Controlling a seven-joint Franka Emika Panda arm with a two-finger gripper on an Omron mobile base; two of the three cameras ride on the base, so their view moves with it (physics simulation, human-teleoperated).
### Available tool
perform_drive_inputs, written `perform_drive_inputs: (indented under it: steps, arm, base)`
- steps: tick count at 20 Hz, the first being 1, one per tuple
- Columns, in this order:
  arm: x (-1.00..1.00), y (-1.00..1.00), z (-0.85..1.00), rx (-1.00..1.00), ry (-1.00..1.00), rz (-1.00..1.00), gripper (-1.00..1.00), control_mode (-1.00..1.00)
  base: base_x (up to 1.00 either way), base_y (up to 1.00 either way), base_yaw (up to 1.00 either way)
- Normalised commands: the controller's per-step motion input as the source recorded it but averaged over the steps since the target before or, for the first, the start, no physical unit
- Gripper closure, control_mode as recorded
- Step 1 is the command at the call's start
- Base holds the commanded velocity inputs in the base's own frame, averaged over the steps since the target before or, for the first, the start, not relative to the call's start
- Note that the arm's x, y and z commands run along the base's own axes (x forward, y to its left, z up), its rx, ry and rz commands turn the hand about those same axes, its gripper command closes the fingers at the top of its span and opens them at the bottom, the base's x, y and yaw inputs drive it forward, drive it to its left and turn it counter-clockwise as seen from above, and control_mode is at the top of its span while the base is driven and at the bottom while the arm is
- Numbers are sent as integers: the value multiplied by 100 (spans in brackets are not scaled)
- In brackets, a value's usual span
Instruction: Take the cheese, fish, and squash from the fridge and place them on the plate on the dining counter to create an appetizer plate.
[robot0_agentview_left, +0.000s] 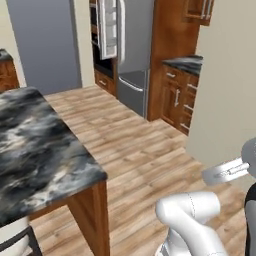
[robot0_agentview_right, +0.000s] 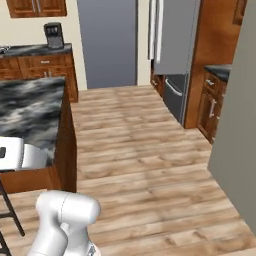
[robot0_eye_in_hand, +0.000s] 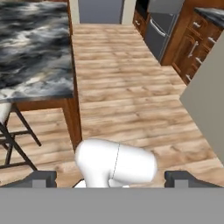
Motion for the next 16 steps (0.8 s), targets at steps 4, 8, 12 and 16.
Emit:
perform_drive_inputs:
  steps: [4, 8, 12, 16]
  arm:
    - [0, 0, 0, 0, 0, 0, -100, 100]
    - [0, 0, 0, 0, 0, 0, -100, 100]
    - [0, 0, 0, 0, 0, 0, -100, 100]
    - [0, 0, 0, 0, 0, 0, -100, 100]
  base:
    - [0, -100, -17]
    - [8, -77, -10]
    - [74, -11, 0]
    - [100, 13, 9]
